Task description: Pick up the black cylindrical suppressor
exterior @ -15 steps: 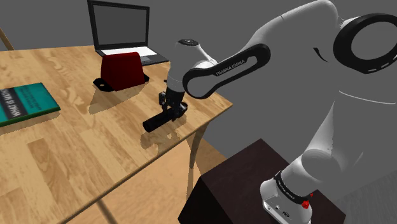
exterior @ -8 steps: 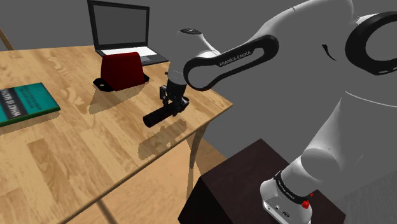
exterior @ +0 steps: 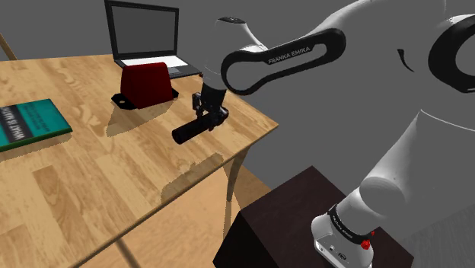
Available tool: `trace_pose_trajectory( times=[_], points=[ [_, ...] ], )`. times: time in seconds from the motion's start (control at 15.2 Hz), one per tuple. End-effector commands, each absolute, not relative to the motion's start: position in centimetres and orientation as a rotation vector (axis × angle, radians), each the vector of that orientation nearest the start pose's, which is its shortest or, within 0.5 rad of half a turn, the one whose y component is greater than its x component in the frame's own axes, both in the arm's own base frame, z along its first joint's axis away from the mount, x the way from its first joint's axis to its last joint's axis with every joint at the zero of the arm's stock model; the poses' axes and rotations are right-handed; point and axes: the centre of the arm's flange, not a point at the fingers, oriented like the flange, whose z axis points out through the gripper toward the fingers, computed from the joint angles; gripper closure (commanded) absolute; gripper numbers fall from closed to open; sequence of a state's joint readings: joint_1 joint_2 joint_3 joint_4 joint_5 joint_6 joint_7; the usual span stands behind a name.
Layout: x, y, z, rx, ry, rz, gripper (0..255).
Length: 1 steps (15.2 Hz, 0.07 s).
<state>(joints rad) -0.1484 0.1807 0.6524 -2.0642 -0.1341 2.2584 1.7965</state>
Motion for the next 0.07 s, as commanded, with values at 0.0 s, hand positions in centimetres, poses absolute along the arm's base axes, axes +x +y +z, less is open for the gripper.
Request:
trace_pose_trajectory(
  times=[0.0],
  points=[
    [51.24,26.87,37.25,-2.532,1.771,-0.03,255]
  ],
)
